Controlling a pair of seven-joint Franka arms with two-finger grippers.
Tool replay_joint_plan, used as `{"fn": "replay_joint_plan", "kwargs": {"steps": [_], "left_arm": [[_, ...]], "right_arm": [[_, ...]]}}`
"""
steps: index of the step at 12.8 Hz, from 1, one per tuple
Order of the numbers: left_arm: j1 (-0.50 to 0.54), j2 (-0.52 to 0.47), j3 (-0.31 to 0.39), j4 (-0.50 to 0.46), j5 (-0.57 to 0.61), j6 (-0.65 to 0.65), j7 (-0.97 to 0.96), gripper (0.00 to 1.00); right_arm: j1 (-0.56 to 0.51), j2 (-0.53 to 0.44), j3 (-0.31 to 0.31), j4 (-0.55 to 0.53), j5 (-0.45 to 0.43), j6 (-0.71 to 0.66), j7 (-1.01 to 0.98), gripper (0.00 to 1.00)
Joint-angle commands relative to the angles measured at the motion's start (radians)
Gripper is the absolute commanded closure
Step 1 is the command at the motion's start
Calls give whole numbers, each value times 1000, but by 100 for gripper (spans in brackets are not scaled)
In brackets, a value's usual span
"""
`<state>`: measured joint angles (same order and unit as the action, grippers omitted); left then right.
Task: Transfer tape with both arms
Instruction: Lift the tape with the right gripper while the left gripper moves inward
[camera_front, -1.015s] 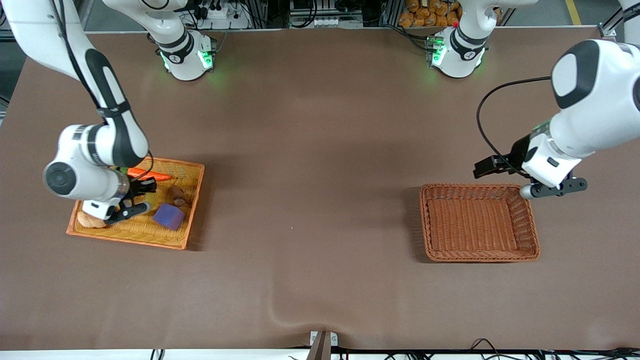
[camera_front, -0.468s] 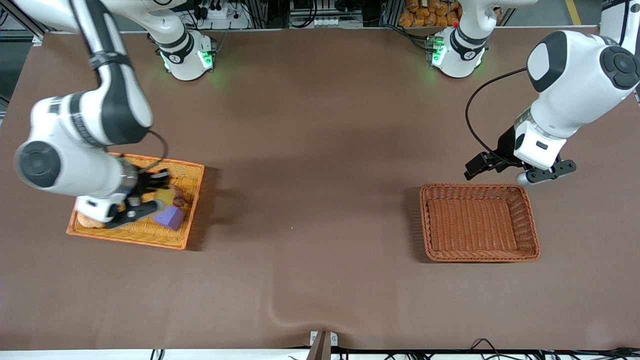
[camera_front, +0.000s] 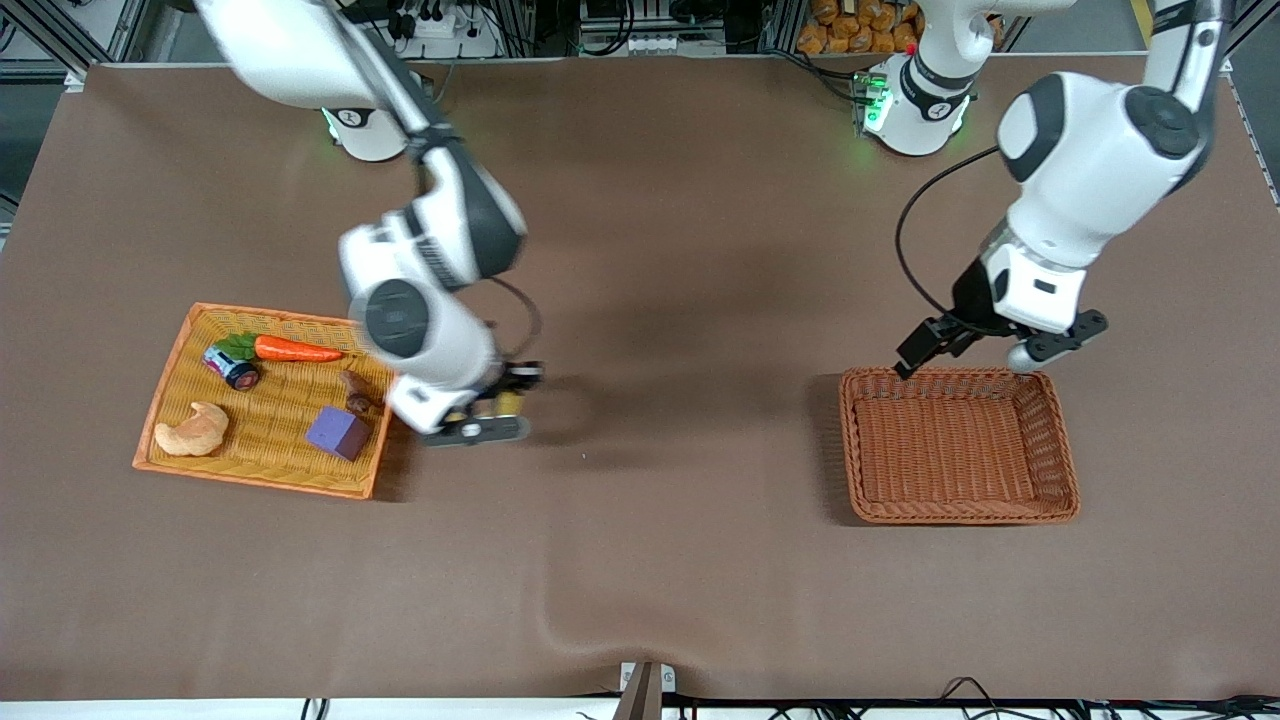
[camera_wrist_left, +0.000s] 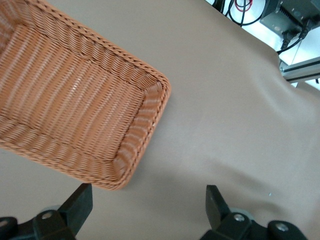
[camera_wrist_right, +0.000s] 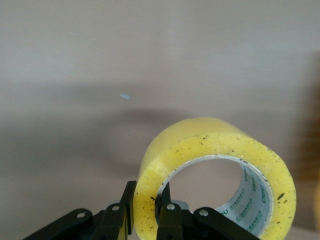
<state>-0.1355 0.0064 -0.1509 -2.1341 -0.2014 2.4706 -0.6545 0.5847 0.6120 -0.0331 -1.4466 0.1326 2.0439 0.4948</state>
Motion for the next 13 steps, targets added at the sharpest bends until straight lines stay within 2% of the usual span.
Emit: {"fn": "replay_joint_plan", "kwargs": {"steps": [1,4,7,8,9,10,11,12,13], "left_arm": [[1,27,-36,-26,-10,97,-80,0],[-3,50,-45,-24,-9,114,-100,0],[-27,79,-44,-23,-9,142,-105,0],[-38,93,-45,-20,-7,142,-105,0],[-53,107,-44,-15,-6,142,-111,0],[-73,124,-44,-15,23,140,-112,0],[-78,141,-45,-12,63,140,-123,0],[-78,156,-45,-1,112,137,-134,0],[-82,176,-47,17,147,131,-137,0]], "right_arm": [[73,147,-13,145,12,62,129,100],[118,303,-14,293,10,90,211,100],[138,342,-17,293,-4,96,212,100],[148,350,-22,293,-19,96,212,95],[141,347,-21,293,-16,94,215,73],[133,333,-21,299,-11,87,215,44],[126,304,-21,301,-16,70,209,23],[107,278,-27,301,-22,12,199,5],[81,244,-34,299,-22,-40,168,0]]}}
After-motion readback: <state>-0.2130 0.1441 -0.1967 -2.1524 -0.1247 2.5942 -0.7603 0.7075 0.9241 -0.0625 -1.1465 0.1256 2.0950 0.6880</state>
